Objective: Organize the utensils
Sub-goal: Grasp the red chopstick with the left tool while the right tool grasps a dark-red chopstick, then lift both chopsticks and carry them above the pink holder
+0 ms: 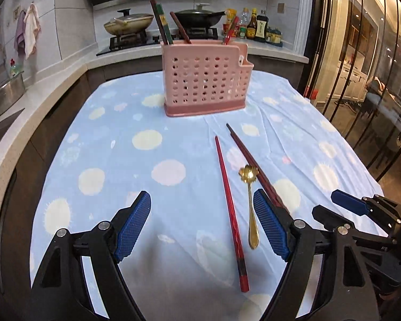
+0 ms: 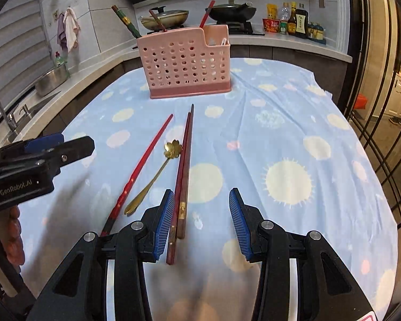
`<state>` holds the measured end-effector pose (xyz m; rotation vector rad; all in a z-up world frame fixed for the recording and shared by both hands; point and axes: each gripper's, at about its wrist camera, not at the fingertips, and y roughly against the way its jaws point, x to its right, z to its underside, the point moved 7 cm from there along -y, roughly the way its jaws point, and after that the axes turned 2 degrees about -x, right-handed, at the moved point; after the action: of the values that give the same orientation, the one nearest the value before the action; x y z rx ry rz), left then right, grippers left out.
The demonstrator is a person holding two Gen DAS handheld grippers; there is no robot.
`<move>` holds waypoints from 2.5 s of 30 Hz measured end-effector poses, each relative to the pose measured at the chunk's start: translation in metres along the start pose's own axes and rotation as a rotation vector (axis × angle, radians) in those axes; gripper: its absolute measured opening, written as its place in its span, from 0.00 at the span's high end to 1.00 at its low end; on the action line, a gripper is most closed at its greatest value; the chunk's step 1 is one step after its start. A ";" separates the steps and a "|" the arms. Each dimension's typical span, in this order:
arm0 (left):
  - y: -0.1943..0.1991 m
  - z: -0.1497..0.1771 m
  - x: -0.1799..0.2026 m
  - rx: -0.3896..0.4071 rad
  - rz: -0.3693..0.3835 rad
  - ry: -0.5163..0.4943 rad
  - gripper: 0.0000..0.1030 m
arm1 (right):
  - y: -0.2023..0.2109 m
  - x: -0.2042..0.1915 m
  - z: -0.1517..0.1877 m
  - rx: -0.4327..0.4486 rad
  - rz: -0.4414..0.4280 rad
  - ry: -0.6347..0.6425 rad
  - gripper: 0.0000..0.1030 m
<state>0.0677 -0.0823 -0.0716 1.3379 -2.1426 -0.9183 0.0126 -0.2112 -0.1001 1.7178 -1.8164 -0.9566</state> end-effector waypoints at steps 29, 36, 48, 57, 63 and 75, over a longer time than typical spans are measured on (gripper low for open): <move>-0.031 0.064 0.010 -0.147 0.038 -0.001 0.27 | -0.030 -0.009 0.017 -0.058 0.008 0.041 0.75; -0.029 0.067 0.009 -0.135 0.029 -0.008 0.27 | -0.033 0.001 0.023 -0.070 0.024 0.029 0.86; -0.022 0.070 0.009 -0.120 0.059 -0.003 0.58 | -0.028 0.003 0.025 -0.059 0.021 0.029 0.93; -0.016 0.067 0.005 -0.136 0.149 0.047 0.93 | -0.005 0.010 0.020 -0.024 0.000 -0.011 0.93; 0.000 0.056 0.007 -0.095 0.151 0.035 0.93 | 0.017 0.014 0.007 0.029 -0.011 -0.027 0.93; 0.052 -0.013 0.001 0.082 0.163 0.030 0.93 | 0.069 0.014 -0.053 0.188 -0.077 -0.037 0.93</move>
<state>0.0451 -0.0708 -0.0246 1.1860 -2.2497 -0.7487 0.0044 -0.2353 -0.0158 1.9066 -1.9295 -0.8765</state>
